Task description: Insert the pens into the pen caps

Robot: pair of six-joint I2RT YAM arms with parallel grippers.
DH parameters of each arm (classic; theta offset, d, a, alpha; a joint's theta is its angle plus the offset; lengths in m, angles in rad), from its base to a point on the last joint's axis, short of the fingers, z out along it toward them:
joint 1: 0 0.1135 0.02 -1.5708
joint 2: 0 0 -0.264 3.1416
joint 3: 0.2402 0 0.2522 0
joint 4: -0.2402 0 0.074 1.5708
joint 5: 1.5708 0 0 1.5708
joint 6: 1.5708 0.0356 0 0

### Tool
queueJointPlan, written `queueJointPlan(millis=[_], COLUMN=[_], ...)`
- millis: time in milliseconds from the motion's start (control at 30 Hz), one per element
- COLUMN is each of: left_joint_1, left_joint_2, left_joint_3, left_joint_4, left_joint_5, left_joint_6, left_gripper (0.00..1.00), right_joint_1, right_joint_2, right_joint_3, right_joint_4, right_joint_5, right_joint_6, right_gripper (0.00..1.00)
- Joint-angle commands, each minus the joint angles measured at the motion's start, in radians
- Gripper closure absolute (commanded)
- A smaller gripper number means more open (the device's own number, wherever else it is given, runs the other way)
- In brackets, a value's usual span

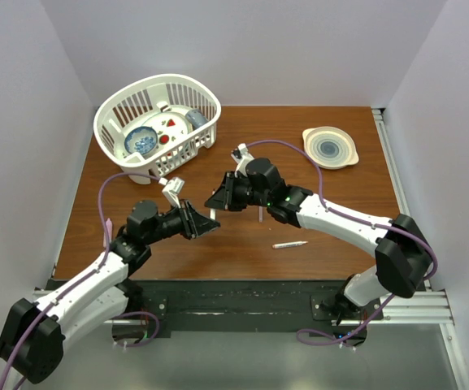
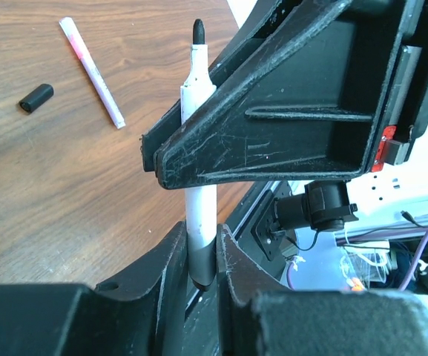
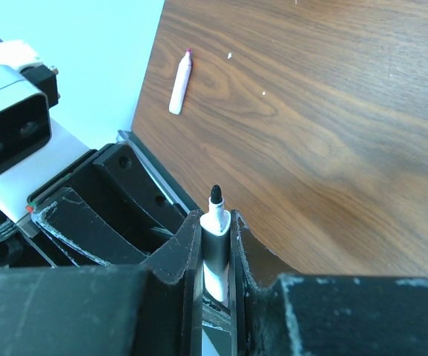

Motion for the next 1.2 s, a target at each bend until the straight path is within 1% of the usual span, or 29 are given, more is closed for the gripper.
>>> queueJointPlan(millis=[0,100,167,233,267,300,333,400,433,467,533,600,633,700,800,833,867,900,933,967,1000,1033,1067,1100,1133,1167], left_joint_1=[-0.001,-0.001,0.001,0.001,0.001,0.002,0.002,0.004,0.008,0.01,0.02,0.036,0.051,0.065,0.079,0.079,0.079,0.079,0.079,0.079,0.079,0.079,0.079,0.079,0.079,0.079], left_joint_2=[0.023,0.049,0.062,0.065,0.065,0.062,0.057,0.045,0.027,0.016,-0.015,-0.032,-0.047,-0.05,-0.035,-0.029,-0.029,-0.033,-0.052,-0.065,-0.081,-0.11,-0.122,-0.133,-0.151,-0.159], left_joint_3=[0.039,0.045,0.05,0.06,0.065,0.077,0.086,0.117,0.126,0.135,0.158,0.18,0.189,0.217,0.264,0.275,0.283,0.29,0.29,0.289,0.283,0.278,0.278,0.28,0.286,0.298], left_joint_4=[0.081,0.104,0.116,0.116,0.109,0.101,0.086,-0.005,-0.044,-0.115,-0.211,-0.27,-0.354,-0.402,-0.494,-0.54,-0.56,-0.577,-0.597,-0.592,-0.583,-0.563,-0.562,-0.565,-0.586,-0.592], left_joint_5=[0.047,0.076,0.089,0.09,0.076,0.07,0.065,0.038,0.016,-0.025,-0.08,-0.12,-0.159,-0.176,-0.2,-0.237,-0.258,-0.28,-0.314,-0.312,-0.297,-0.271,-0.272,-0.283,-0.314,-0.321], left_joint_6=[0.025,0.032,0.039,0.052,0.054,0.059,0.078,0.112,0.15,0.172,0.221,0.235,0.238,0.249,0.305,0.344,0.362,0.377,0.391,0.393,0.396,0.404,0.407,0.41,0.416,0.419], left_gripper=[1.0,1.0,1.0,1.0,1.0,1.0,1.0,1.0,1.0,1.0,1.0,1.0,1.0,1.0,1.0,1.0,1.0,1.0,1.0,1.0,1.0,1.0,1.0,1.0,1.0,1.0], right_joint_1=[0.027,0.035,0.035,0.033,0.033,0.033,0.033,0.03,0.03,0.03,0.028,0.019,0.01,-0.025,-0.063,-0.079,-0.085,-0.096,-0.103,-0.113,-0.132,-0.142,-0.148,-0.157,-0.162,-0.165], right_joint_2=[-0.013,-0.007,-0.008,-0.014,-0.015,-0.018,-0.03,-0.05,-0.085,-0.102,-0.151,-0.168,-0.171,-0.179,-0.208,-0.212,-0.214,-0.2,-0.182,-0.151,-0.081,-0.035,0.007,0.045,0.136,0.177], right_joint_3=[0.004,0.008,0.022,0.03,0.049,0.062,0.074,0.111,0.12,0.128,0.138,0.157,0.166,0.165,0.109,0.096,0.068,0.063,0.065,0.095,0.12,0.144,0.193,0.216,0.247,0.313], right_joint_4=[0.047,0.038,0.001,-0.016,-0.06,-0.083,-0.13,-0.172,-0.194,-0.203,-0.236,-0.276,-0.307,-0.307,-0.222,-0.18,-0.166,-0.163,-0.19,-0.223,-0.262,-0.339,-0.376,-0.41,-0.507,-0.561], right_joint_5=[-0.068,-0.092,-0.092,-0.094,-0.097,-0.086,-0.074,-0.071,-0.053,-0.039,0.03,0.088,0.125,0.103,0.014,0.0,0.0,0.001,-0.003,-0.017,-0.037,-0.037,-0.025,0.028,0.03,0.018], right_joint_6=[-0.027,-0.049,-0.078,-0.108,-0.119,-0.128,-0.163,-0.228,-0.278,-0.294,-0.361,-0.423,-0.441,-0.496,-0.564,-0.648,-0.697,-0.798,-0.844,-0.904,-0.996,-1.044,-1.093,-1.169,-1.209,-1.249], right_gripper=[1.0,1.0,1.0,0.9,0.83,0.66,0.62,0.6,0.56,0.54,0.49,0.48,0.49,0.49,0.5,0.5,0.5,0.51,0.51,0.51,0.51,0.51,0.51,0.49,0.47,0.45])
